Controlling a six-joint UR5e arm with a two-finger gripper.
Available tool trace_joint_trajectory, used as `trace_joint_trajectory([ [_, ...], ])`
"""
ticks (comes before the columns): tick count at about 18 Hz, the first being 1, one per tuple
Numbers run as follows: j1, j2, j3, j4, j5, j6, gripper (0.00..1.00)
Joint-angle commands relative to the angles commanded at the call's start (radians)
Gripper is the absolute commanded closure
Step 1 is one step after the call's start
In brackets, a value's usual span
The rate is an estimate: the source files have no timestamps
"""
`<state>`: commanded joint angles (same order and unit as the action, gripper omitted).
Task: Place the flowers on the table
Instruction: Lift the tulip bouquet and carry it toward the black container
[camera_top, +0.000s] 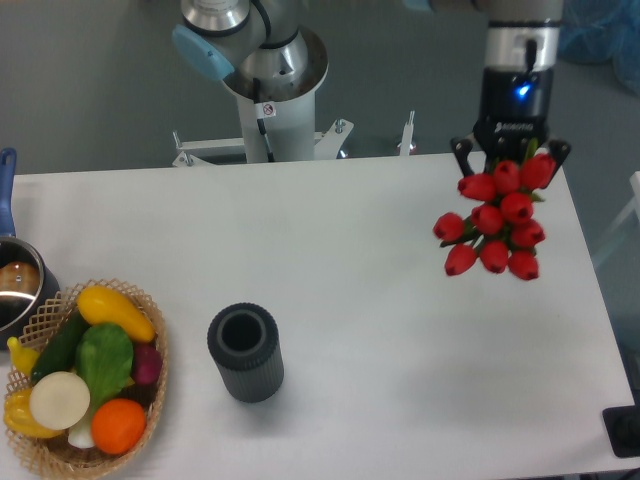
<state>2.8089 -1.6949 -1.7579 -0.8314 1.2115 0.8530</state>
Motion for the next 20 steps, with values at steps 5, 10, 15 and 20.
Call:
trace_joint_trajectory([
  [5,-0.084,-0.052,0.0,0.0,0.192,-0.02,0.66],
  [10,-0.138,-0.101,0.002,0.0,0.224,-0.066,0.66],
  [15,-0.161,-0.15,0.0,-0.002,0.224,-0.094,0.66],
  [20,-0.187,-0.207,0.002,0.0,0.22,-0.114,0.66],
])
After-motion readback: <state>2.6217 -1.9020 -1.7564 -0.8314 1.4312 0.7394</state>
